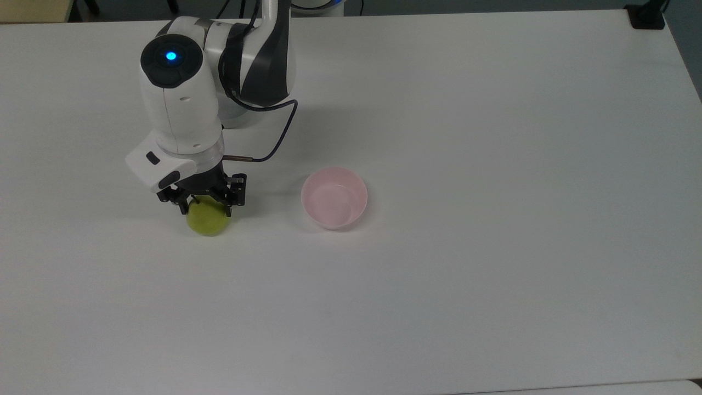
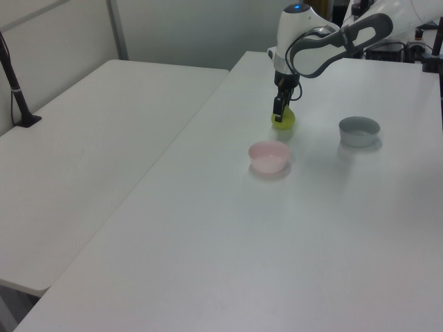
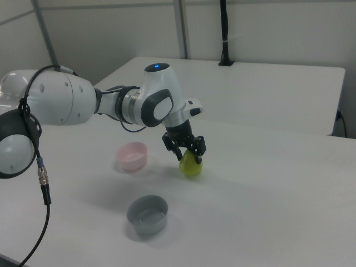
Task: Pick up a pear from the bowl
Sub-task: 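Lower the held pear onto the table beside the pink bowl, then open the gripper to release the pear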
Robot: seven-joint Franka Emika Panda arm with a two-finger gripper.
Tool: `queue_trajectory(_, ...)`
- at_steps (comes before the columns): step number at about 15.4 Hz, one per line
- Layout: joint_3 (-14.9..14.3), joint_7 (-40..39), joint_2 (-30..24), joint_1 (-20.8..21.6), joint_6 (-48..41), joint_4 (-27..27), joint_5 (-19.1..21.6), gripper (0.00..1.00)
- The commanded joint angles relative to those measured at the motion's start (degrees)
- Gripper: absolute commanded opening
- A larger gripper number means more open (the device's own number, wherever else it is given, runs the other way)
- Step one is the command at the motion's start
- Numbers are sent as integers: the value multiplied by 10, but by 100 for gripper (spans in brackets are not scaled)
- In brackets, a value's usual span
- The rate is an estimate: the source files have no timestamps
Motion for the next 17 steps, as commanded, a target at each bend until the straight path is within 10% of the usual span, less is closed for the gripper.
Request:
queue_trajectory(1,-1,-1,-6,0,18,-10,-8,89)
queue_trajectory(17,6,2,-132,23,-154,-6,0,100)
